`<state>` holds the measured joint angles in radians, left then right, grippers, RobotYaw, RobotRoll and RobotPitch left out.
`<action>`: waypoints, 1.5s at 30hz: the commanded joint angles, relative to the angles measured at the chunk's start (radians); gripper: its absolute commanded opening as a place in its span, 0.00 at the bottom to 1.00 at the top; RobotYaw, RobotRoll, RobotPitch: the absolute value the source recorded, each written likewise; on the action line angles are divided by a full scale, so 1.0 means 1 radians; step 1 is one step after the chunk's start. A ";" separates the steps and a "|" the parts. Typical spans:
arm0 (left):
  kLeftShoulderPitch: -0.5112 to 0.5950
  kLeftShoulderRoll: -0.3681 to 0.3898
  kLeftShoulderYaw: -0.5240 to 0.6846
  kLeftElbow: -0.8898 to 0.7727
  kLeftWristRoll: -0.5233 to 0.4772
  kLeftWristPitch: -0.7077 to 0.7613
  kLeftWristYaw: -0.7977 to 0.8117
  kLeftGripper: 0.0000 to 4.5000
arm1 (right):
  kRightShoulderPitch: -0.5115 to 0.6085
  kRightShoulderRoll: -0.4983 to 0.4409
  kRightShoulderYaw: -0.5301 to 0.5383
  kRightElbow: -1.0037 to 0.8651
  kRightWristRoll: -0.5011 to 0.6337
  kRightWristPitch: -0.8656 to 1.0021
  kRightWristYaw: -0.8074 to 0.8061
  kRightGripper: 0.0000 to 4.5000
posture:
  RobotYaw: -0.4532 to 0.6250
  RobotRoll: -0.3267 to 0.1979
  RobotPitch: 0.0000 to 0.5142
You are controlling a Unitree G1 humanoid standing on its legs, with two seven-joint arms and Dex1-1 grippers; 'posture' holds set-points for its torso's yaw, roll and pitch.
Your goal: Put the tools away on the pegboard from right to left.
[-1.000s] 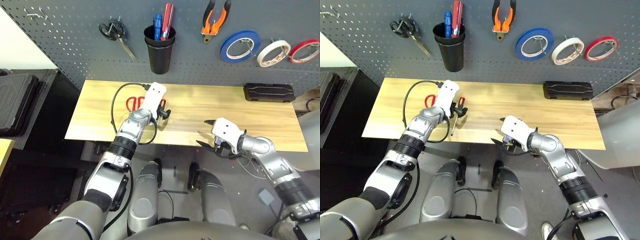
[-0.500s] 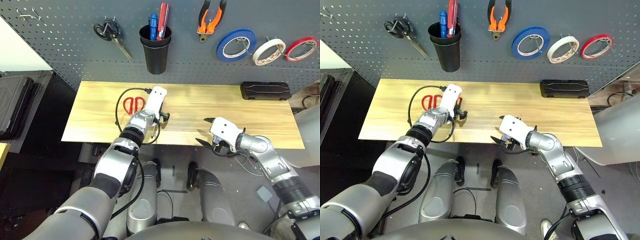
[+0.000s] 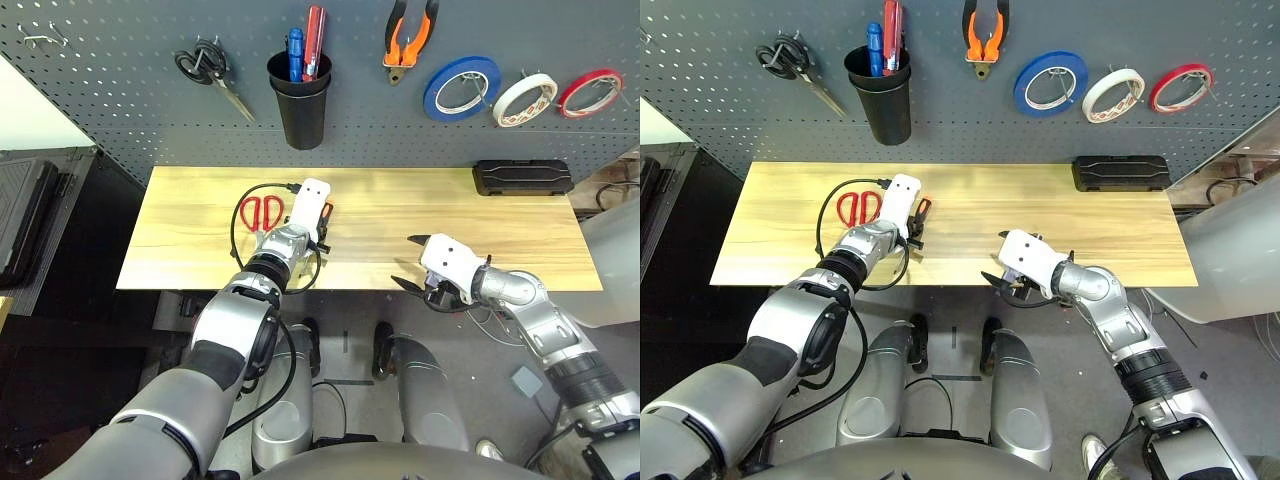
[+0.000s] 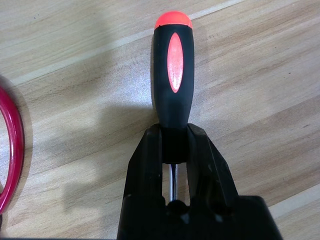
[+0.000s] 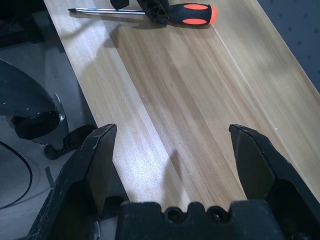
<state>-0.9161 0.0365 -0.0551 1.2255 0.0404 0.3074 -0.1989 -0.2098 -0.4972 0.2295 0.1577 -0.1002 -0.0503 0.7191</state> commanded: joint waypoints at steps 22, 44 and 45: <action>0.462 -0.039 0.101 -0.999 -0.065 0.372 0.172 0.11 | -0.087 0.034 0.010 0.147 0.020 -0.101 0.056 1.00 | 0.61 0.62 0.49; 0.722 -0.061 0.217 -1.611 -0.162 0.151 0.217 0.11 | -0.214 0.060 -0.052 0.372 0.093 -0.228 0.101 1.00 | 0.74 0.62 0.43; 0.708 -0.057 0.221 -1.624 -0.168 0.145 0.217 0.11 | -0.207 0.056 -0.073 0.362 0.123 -0.227 0.113 1.00 | 0.74 0.62 0.43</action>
<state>-0.2021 -0.0183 0.1611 -0.3589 -0.1094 0.4749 0.0184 -0.4314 -0.4315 0.1867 0.5157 -0.0145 -0.2690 0.8134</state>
